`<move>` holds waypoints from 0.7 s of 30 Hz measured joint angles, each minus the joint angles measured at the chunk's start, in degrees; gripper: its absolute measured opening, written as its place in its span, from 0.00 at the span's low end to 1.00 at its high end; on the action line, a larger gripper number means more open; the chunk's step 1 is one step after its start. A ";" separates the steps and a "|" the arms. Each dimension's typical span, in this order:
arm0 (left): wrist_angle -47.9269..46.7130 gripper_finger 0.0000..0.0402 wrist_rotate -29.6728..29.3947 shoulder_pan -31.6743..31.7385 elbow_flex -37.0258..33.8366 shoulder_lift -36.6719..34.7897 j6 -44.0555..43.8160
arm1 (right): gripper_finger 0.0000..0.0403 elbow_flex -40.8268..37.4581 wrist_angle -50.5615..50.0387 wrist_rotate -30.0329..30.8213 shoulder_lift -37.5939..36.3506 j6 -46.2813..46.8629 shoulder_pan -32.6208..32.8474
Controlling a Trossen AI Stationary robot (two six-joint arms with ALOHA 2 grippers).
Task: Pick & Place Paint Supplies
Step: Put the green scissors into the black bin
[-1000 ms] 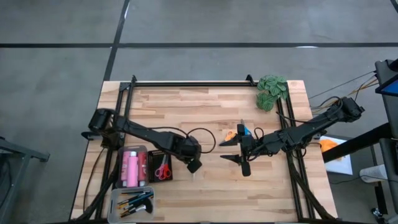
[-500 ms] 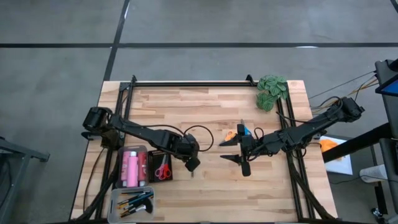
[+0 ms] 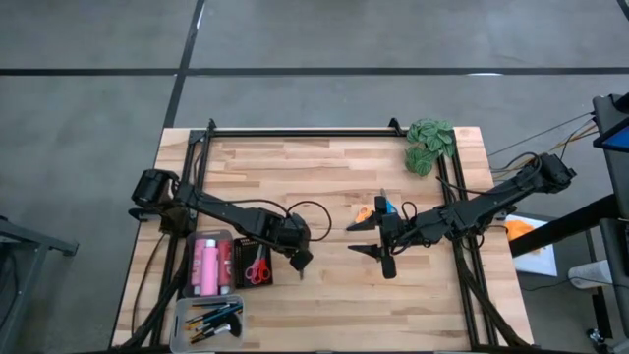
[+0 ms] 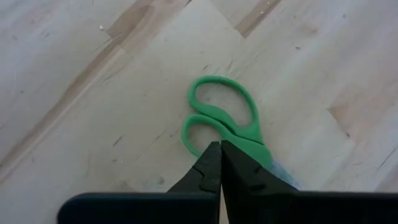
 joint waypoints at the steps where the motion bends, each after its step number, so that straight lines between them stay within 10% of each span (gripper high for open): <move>1: 0.01 0.03 0.00 0.00 0.00 0.00 0.00 | 0.52 0.00 -0.02 0.00 0.00 0.00 0.00; 9: 0.45 0.24 -0.68 0.00 -0.98 -0.04 0.03 | 0.52 0.00 -0.02 0.00 0.01 0.00 0.00; 21: 1.54 0.27 -3.66 0.02 -1.64 0.00 5.86 | 0.52 0.00 -0.02 0.00 0.00 0.00 0.00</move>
